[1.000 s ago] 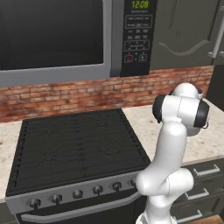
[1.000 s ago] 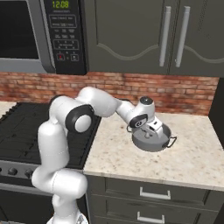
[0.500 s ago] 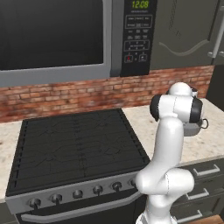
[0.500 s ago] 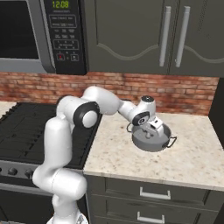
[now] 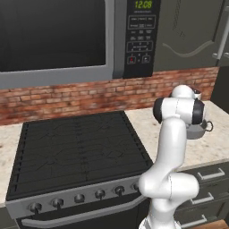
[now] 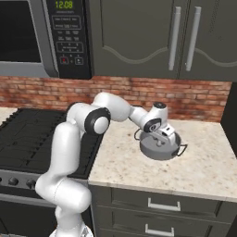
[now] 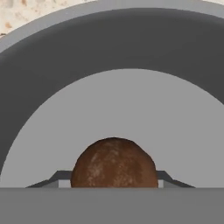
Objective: Turn on the sink faucet. Then move the mushroom from the counter to the sink. Turn off the sink. Move the vegetable from the sink to the pot next to the stove. Finally move the pot to the rear right burner.
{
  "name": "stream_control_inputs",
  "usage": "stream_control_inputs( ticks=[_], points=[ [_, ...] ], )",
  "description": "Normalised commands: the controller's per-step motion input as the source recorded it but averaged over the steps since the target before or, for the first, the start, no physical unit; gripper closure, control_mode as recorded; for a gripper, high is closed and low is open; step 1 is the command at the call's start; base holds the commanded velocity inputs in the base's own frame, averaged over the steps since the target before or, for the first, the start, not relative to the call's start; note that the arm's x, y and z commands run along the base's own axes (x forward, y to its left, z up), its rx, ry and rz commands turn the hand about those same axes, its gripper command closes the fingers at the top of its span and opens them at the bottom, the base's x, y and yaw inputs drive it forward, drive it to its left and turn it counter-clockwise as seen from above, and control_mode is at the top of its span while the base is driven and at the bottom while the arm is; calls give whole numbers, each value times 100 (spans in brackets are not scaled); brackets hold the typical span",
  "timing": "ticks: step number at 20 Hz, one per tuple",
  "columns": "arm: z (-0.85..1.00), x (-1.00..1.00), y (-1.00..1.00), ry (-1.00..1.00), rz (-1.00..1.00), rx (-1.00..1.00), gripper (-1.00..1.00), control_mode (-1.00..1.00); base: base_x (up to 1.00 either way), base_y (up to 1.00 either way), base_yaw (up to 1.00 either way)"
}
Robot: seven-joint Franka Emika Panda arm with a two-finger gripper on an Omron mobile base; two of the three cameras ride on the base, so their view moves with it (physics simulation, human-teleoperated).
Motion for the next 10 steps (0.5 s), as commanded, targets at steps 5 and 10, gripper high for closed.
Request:
stream_control_inputs(
  ticks=[5,10],
  points=[
    [-10,1,-12,0,0,2,-100,-100,0,0,0],
    [3,-2,-4,0,0,2,-100,-100,0,0,0]
  ],
)
